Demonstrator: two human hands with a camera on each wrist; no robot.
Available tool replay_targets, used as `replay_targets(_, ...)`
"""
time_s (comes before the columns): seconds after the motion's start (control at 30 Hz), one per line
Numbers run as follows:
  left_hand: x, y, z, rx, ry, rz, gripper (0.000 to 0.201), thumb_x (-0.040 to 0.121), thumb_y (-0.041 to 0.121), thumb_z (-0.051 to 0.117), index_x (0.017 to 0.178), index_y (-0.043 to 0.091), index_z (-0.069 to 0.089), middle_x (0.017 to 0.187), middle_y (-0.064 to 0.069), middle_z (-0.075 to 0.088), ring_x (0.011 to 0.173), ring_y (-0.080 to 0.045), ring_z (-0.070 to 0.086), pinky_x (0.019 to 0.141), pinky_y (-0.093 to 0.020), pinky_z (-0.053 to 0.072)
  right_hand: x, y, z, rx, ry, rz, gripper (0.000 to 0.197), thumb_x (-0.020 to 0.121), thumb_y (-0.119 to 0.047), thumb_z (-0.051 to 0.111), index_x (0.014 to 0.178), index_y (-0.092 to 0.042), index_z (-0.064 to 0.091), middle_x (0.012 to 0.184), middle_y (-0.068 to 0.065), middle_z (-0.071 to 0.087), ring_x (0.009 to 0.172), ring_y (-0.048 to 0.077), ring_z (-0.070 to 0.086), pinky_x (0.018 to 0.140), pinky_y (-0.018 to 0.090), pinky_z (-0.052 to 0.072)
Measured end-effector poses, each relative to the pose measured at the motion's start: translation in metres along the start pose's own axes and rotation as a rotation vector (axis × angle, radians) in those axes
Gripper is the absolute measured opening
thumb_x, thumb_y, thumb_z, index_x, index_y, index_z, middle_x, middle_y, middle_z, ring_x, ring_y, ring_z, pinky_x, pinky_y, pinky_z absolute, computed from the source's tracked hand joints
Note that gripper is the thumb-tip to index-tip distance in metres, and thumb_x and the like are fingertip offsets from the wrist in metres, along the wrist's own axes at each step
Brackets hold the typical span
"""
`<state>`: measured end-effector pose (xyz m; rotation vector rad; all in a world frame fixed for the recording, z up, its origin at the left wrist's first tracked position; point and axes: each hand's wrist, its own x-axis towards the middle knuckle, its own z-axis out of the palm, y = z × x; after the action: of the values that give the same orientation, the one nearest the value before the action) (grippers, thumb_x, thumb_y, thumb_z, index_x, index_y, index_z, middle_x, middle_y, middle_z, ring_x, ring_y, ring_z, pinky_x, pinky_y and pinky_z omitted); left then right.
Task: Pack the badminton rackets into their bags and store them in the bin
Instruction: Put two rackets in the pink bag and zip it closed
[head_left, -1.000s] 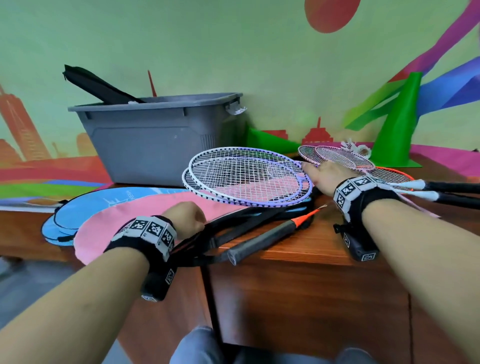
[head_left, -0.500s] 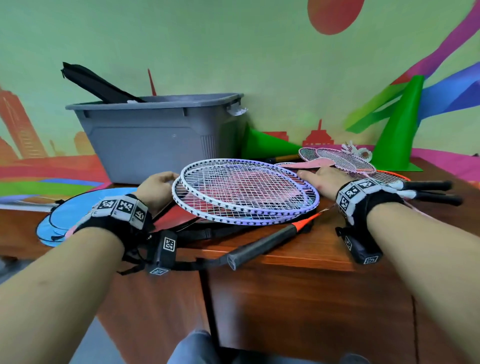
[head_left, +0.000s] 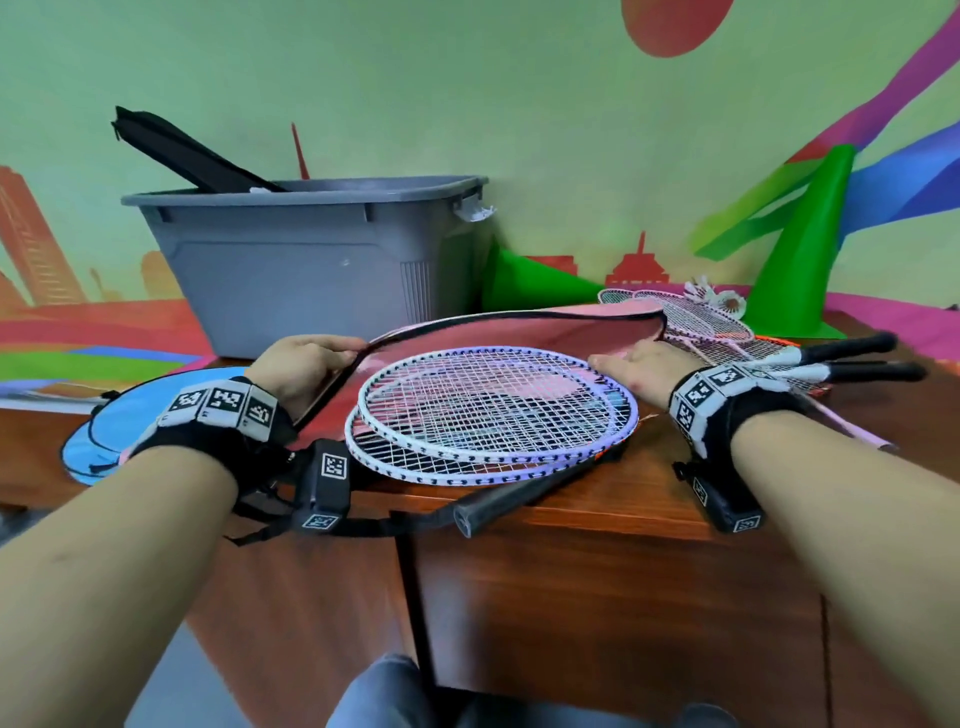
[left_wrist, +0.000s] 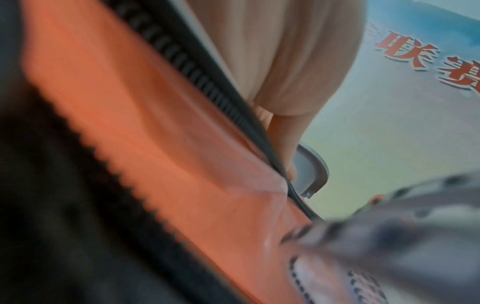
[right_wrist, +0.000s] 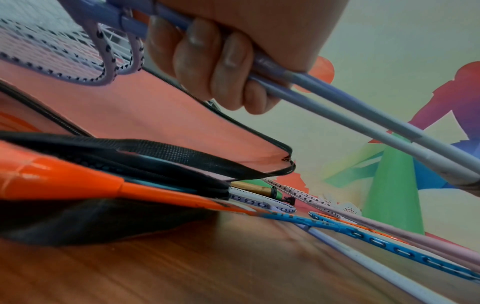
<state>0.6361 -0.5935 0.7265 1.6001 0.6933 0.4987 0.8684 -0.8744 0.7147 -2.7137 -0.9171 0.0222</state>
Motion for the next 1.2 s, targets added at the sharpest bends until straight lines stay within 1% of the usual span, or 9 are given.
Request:
replay_targets(0.1, 0.000, 0.002, 0.002, 0.015, 0.005, 0.006, 0.027, 0.093, -0.003, 0.043, 0.102, 0.003, 0.068, 0.083, -0.013, 0.072, 0.068, -0.024, 0.067, 0.072, -0.033, 0.057, 0.002, -0.002, 0.002, -0.042, -0.009, 0.024, 0.076, 0.087, -0.070, 0.028, 0.105, -0.008, 0.067, 0.124, 0.017, 0.060, 0.108, 0.030, 0.059, 0.096, 0.038, 0.046)
replay_targets(0.23, -0.004, 0.001, 0.006, 0.053, -0.022, 0.020, 0.024, 0.092, -0.004, 0.045, 0.094, 0.004, 0.068, 0.071, -0.008, 0.072, 0.066, -0.022, 0.067, 0.077, -0.035, 0.053, 0.007, -0.004, 0.001, -0.077, -0.027, 0.063, 0.063, 0.092, -0.063, 0.029, 0.084, -0.008, 0.058, 0.100, 0.017, 0.058, 0.089, 0.027, 0.056, 0.077, 0.030, 0.041)
replay_targets(0.4, -0.009, 0.004, 0.011, 0.020, -0.076, 0.029, 0.026, 0.092, -0.006, 0.044, 0.089, 0.006, 0.067, 0.066, -0.007, 0.071, 0.056, -0.017, 0.067, 0.059, -0.027, 0.058, 0.010, -0.013, 0.009, -0.156, -0.102, 0.044, 0.071, 0.084, -0.067, 0.024, 0.121, -0.016, 0.058, 0.125, 0.018, 0.055, 0.102, 0.031, 0.054, 0.083, 0.035, 0.041)
replay_targets(0.7, -0.025, 0.024, 0.078, -0.097, -0.209, 0.121, 0.028, 0.091, -0.009, 0.045, 0.085, 0.008, 0.066, 0.061, -0.004, 0.068, 0.055, -0.015, 0.064, 0.061, -0.024, 0.057, 0.009, -0.077, 0.030, -0.122, -0.096, -0.071, 0.062, 0.095, -0.055, 0.025, 0.110, -0.008, 0.063, 0.116, 0.018, 0.062, 0.097, 0.029, 0.058, 0.080, 0.034, 0.039)
replay_targets(0.8, -0.031, 0.025, 0.093, -0.040, -0.256, 0.116, 0.025, 0.091, -0.009, 0.047, 0.089, 0.009, 0.065, 0.070, -0.007, 0.069, 0.060, -0.015, 0.064, 0.060, -0.023, 0.057, 0.008, -0.097, 0.035, -0.093, -0.126, -0.088, 0.057, 0.096, -0.050, 0.025, 0.117, -0.010, 0.060, 0.121, 0.015, 0.061, 0.106, 0.031, 0.059, 0.090, 0.037, 0.042)
replay_targets(0.93, -0.034, 0.020, 0.087, 0.284, -0.264, 0.203, 0.032, 0.088, 0.009, 0.062, 0.120, 0.013, 0.059, 0.108, 0.000, 0.067, 0.086, -0.003, 0.059, 0.075, -0.012, 0.046, 0.003, -0.091, 0.034, -0.034, -0.137, -0.144, 0.040, 0.102, -0.027, 0.027, 0.132, -0.014, 0.051, 0.139, 0.008, 0.049, 0.126, 0.022, 0.048, 0.104, 0.029, 0.032)
replay_targets(1.03, -0.038, 0.011, 0.076, 0.790, -0.405, 0.245, 0.080, 0.065, 0.048, 0.078, 0.135, 0.024, 0.048, 0.133, 0.005, 0.054, 0.114, -0.008, 0.053, 0.101, -0.023, 0.038, 0.009, -0.083, 0.043, -0.056, -0.119, -0.186, 0.038, 0.100, -0.025, 0.029, 0.128, -0.015, 0.053, 0.137, 0.009, 0.052, 0.123, 0.023, 0.050, 0.104, 0.032, 0.034)
replay_targets(1.1, -0.040, 0.003, 0.076, 1.170, -0.437, 0.290, 0.100, 0.057, 0.045, 0.083, 0.143, 0.027, 0.036, 0.139, 0.002, 0.043, 0.124, -0.017, 0.045, 0.106, -0.029, 0.035, 0.009, -0.082, 0.046, -0.060, -0.130, -0.180, 0.038, 0.101, -0.022, 0.028, 0.129, -0.013, 0.051, 0.137, 0.011, 0.051, 0.124, 0.024, 0.050, 0.105, 0.033, 0.034)
replay_targets(1.2, -0.038, -0.005, 0.075, 1.279, -0.284, 0.432, 0.070, 0.071, 0.029, 0.076, 0.135, 0.026, 0.047, 0.123, -0.003, 0.051, 0.113, -0.024, 0.052, 0.091, -0.027, 0.041, 0.006, -0.084, 0.043, -0.008, -0.133, -0.121, 0.039, 0.101, -0.021, 0.027, 0.129, -0.007, 0.050, 0.138, 0.016, 0.049, 0.126, 0.027, 0.047, 0.105, 0.032, 0.034)
